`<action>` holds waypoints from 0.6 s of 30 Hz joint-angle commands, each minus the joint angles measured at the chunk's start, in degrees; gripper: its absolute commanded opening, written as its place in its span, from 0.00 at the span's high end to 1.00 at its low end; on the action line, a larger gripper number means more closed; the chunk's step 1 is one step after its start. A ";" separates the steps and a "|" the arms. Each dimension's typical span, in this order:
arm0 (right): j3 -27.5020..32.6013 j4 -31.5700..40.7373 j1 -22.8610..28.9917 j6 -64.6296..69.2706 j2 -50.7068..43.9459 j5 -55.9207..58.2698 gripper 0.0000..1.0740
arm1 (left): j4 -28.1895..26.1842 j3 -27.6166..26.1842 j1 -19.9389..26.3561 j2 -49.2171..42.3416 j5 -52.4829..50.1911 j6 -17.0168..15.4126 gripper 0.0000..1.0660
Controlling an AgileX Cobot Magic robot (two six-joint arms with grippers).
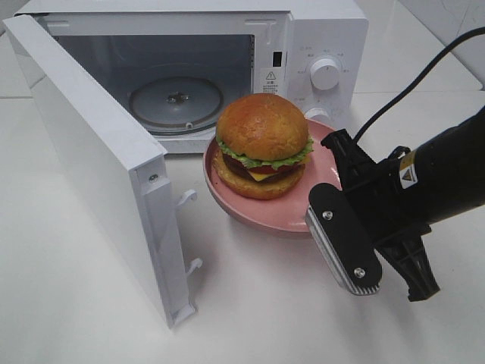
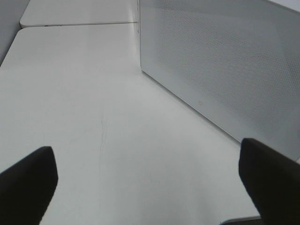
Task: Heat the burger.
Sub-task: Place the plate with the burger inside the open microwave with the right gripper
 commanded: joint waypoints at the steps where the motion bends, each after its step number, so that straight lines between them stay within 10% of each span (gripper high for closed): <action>1: -2.12 -0.80 0.80 -0.06 0.57 -3.21 1.00 | -0.40 0.17 -0.11 -0.97 -0.46 -0.06 0.08; 18: -13.87 -3.21 1.03 -0.06 11.97 -3.32 1.00 | -0.40 0.17 -0.11 -0.97 -0.46 -0.06 0.08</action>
